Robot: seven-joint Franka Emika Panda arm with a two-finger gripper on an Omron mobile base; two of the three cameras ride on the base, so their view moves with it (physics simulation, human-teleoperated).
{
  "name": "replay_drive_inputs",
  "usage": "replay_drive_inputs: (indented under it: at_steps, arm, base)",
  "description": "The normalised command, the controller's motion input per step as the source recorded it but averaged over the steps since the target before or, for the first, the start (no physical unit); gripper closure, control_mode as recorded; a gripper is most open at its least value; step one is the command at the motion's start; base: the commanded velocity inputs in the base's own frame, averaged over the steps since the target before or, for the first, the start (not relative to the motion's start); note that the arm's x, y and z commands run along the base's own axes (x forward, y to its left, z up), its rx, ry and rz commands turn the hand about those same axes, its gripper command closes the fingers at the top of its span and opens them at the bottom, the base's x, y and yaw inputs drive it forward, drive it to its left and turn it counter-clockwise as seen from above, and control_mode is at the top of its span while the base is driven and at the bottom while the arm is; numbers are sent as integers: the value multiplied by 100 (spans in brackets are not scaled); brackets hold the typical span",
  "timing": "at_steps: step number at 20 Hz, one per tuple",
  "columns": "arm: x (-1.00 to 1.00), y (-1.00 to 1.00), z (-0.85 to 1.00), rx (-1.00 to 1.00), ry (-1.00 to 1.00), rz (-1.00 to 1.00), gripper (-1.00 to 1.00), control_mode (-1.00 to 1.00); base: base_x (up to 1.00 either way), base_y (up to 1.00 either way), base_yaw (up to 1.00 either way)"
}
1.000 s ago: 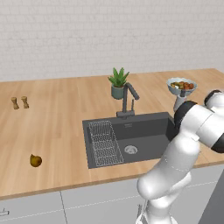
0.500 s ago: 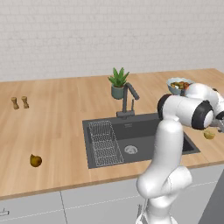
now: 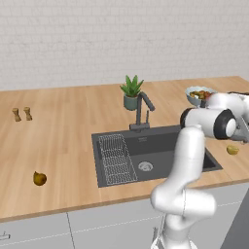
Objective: Put the colander in the sink, put the pear, kiwi in the colander, and turn on the sink faucet and pour water over the colander.
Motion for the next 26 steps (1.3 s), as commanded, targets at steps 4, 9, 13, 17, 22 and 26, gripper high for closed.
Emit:
replay_drive_inputs:
  at_steps: [4,9,13,17,22,26]
  arm:
    - [49,0,-35,0,0,-8,-100,-100]
    - [13,13,-72,-6,0,-8,-100,-100]
    - [0,26,-87,-13,0,-11,-100,-100]
    - [0,52,-76,-16,2,-13,100,-100]
    - [0,39,-58,-12,9,-7,100,-100]
    - [0,5,-7,-5,3,0,100,-100]
  base:
    - [0,0,0]
    - [0,0,0]
    - [0,0,0]
    - [0,0,0]
    - [0,0,0]
    - [0,0,0]
